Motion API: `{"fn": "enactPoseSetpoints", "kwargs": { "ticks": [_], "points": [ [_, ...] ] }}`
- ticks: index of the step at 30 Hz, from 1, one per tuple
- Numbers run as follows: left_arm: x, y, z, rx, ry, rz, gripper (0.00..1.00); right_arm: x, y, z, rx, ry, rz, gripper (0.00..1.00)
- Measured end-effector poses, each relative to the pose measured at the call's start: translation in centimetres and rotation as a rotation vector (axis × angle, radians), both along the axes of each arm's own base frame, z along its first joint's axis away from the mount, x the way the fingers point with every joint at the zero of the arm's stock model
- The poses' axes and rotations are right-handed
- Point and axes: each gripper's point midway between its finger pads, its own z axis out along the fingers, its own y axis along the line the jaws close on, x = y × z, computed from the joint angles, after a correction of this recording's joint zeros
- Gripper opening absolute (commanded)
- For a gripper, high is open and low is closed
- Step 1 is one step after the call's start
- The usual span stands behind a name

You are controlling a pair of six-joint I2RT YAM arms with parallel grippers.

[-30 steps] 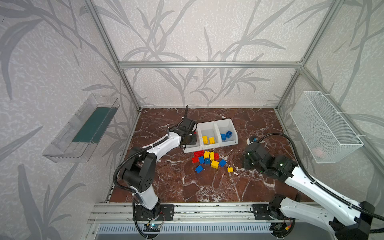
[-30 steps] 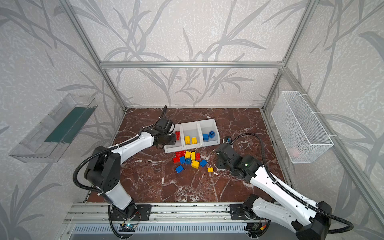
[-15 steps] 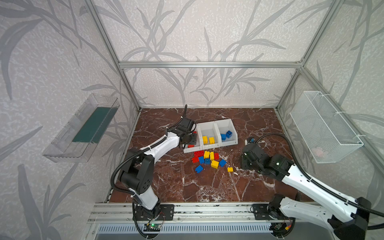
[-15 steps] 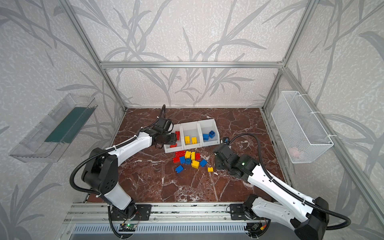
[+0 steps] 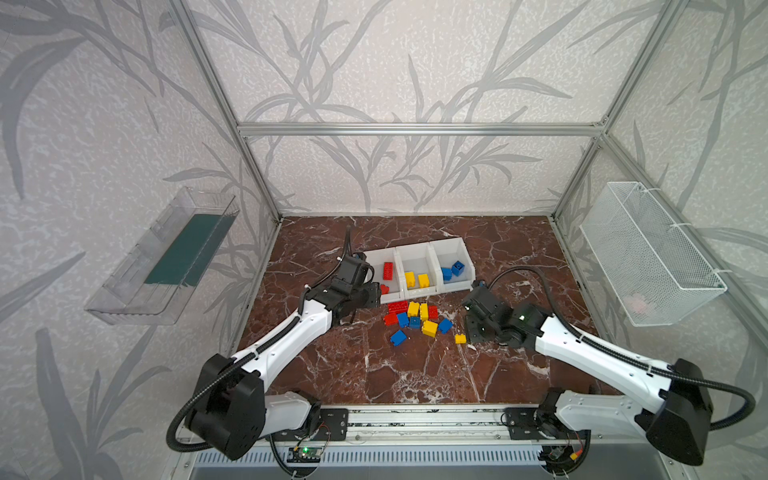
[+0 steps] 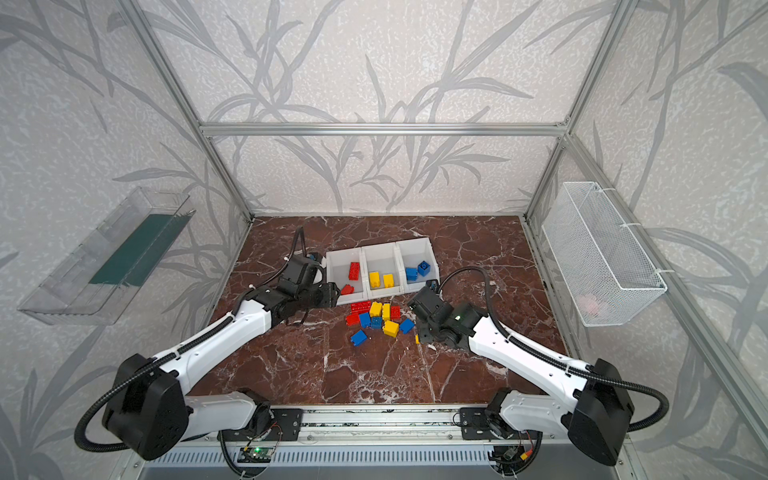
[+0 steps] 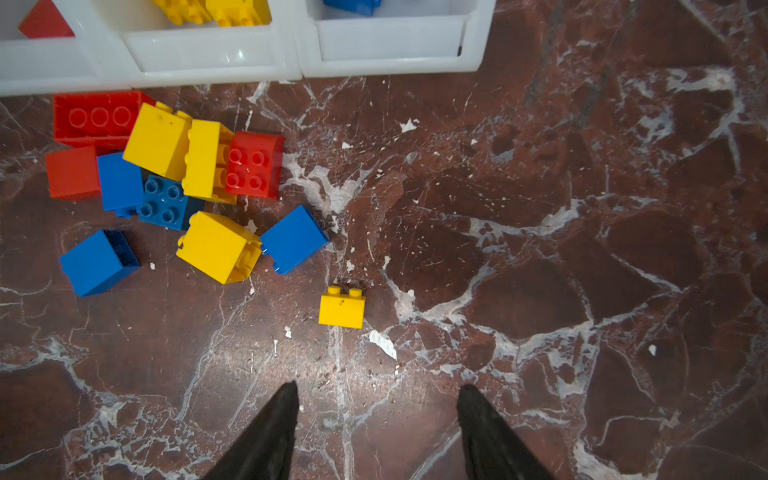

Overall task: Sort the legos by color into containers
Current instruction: 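Grasp a yellow brick from the pile with the right gripper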

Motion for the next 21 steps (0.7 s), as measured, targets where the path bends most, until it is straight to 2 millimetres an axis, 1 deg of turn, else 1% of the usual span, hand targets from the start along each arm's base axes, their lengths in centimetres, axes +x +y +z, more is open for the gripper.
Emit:
{"fn": "enactPoseSetpoints", "kwargs": {
  "ticks": [3, 6, 10, 12, 15, 18, 21],
  "points": [
    [-1.4, 0.6, -1.2, -0.014, 0.018, 0.022, 0.58, 0.2, 1.7, -0.8, -0.012, 0.022, 0.031, 0.65],
    [-2.3, 1.1, -2.0, -0.019, 0.036, 0.037, 0.58, 0.8, 3.6, -1.3, -0.017, 0.029, 0.053, 0.67],
    [-2.7, 1.2, -1.5, -0.037, 0.019, 0.048, 0.58, 2.0, 6.2, -2.1, -0.013, 0.034, 0.066, 0.69],
    [-2.8, 1.3, -1.1, -0.049, 0.0, 0.052, 0.59, 2.6, 7.5, -2.9, -0.018, 0.04, 0.067, 0.69],
    [-3.2, 1.5, -0.9, -0.059, -0.012, 0.059, 0.59, 3.3, 9.0, -3.8, -0.03, 0.046, 0.063, 0.7],
    [-3.6, 1.7, -0.9, -0.065, -0.016, 0.063, 0.59, 4.0, 10.1, -4.5, -0.036, 0.043, 0.048, 0.71],
    [-3.6, 1.7, -0.7, -0.072, -0.022, 0.067, 0.59, 4.6, 10.6, -5.0, -0.045, 0.04, 0.027, 0.71]
  ]
}}
